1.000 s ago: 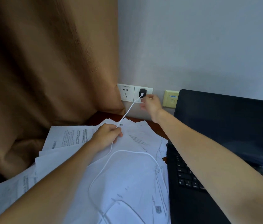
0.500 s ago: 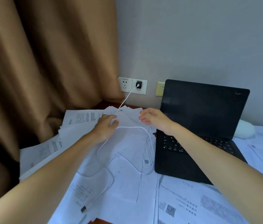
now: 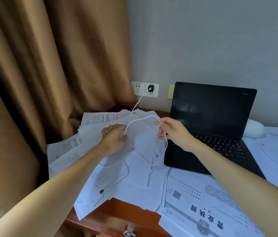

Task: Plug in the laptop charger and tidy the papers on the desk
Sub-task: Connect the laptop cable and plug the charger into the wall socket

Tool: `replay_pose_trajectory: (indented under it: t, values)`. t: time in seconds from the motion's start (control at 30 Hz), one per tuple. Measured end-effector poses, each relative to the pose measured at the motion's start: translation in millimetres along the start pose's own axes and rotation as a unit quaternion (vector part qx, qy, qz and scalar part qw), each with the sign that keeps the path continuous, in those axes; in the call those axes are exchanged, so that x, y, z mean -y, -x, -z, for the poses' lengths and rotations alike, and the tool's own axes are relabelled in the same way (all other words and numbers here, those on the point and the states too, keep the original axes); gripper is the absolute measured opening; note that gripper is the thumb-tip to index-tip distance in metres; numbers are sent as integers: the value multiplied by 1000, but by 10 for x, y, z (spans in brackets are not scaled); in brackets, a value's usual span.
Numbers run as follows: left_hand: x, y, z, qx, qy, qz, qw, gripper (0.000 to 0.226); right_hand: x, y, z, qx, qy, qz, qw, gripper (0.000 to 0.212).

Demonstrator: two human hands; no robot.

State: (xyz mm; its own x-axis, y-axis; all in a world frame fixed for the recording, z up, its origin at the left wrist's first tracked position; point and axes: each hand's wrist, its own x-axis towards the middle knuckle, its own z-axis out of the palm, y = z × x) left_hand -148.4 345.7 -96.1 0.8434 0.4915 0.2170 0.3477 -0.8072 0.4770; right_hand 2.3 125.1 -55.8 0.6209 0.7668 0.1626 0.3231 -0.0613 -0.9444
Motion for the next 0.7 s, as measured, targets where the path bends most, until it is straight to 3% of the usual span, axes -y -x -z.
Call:
replay_pose_trajectory:
  t: [0.1, 0.23, 0.4, 0.5, 0.7]
  values:
    - [-95, -9, 69, -26, 85, 5, 996, 13, 190, 78, 78, -54, -9, 34, 998, 22]
    - [-329, -64, 224, -9, 311, 27, 950, 22, 364, 163, 306, -106, -16, 28, 994, 23]
    - [-705, -195, 481, -41, 328, 16, 944, 29, 512, 266, 689, -152, 11, 16, 988, 20]
    - [-933, -332, 608, -84, 338, -4, 937, 29, 622, 339, 970, -176, 1, -8, 984, 33]
    - [-1319, -630, 843, -152, 364, -14, 919, 36, 735, 480, 1558, -200, 156, 4, 967, 10]
